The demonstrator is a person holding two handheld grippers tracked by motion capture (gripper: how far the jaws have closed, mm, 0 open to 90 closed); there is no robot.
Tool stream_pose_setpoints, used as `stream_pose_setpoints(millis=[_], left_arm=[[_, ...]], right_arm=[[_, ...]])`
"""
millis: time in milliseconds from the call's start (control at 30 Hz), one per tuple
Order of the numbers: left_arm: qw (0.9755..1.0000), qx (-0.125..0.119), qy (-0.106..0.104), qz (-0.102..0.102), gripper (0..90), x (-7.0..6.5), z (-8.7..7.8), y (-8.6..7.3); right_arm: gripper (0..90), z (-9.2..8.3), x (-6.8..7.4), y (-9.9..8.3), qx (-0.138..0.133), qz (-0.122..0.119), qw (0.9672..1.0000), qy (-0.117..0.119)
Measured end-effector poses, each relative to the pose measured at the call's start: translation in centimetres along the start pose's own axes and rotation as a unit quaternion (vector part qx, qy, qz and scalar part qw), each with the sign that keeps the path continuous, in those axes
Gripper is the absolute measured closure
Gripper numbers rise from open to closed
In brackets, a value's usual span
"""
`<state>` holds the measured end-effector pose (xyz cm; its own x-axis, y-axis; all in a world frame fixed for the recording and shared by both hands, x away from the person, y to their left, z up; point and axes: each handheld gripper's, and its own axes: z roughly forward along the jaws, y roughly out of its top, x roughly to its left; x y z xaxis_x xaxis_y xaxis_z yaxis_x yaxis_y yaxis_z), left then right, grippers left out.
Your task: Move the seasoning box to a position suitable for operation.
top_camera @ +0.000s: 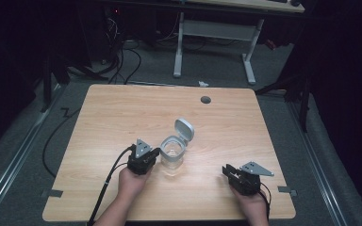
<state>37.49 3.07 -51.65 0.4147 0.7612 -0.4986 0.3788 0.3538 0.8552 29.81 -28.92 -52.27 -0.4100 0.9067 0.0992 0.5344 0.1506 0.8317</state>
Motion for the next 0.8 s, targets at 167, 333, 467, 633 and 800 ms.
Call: stream_pose_setpoints(millis=[167, 333, 467, 633, 800], left_arm=[[0.9999, 0.002, -0.011, 0.003, 90.0, -0.9, -0.9, -0.7], [0.9997, 0.008, -0.02, 0.009, 90.0, -1.7, -1.2, -1.5], [0.9995, 0.012, -0.029, 0.008, 90.0, -2.3, -1.3, -1.9], [0.9993, 0.013, -0.035, 0.009, 90.0, -2.8, -1.5, -2.1], [0.9992, 0.015, -0.035, 0.008, 90.0, -2.8, -1.6, -2.5]], right_arm=[[75.1, -0.1, 0.0, 0.1, -0.004, -0.001, 1.0, -0.001], [75.4, 0.0, 0.1, 0.1, -0.001, -0.001, 1.0, -0.001], [75.4, 0.1, 0.2, 0.1, 0.001, -0.002, 1.0, -0.001], [75.4, 0.1, 0.2, 0.0, 0.003, -0.006, 1.0, 0.0], [75.4, 0.2, 0.3, 0.1, 0.004, -0.009, 1.0, 0.002]])
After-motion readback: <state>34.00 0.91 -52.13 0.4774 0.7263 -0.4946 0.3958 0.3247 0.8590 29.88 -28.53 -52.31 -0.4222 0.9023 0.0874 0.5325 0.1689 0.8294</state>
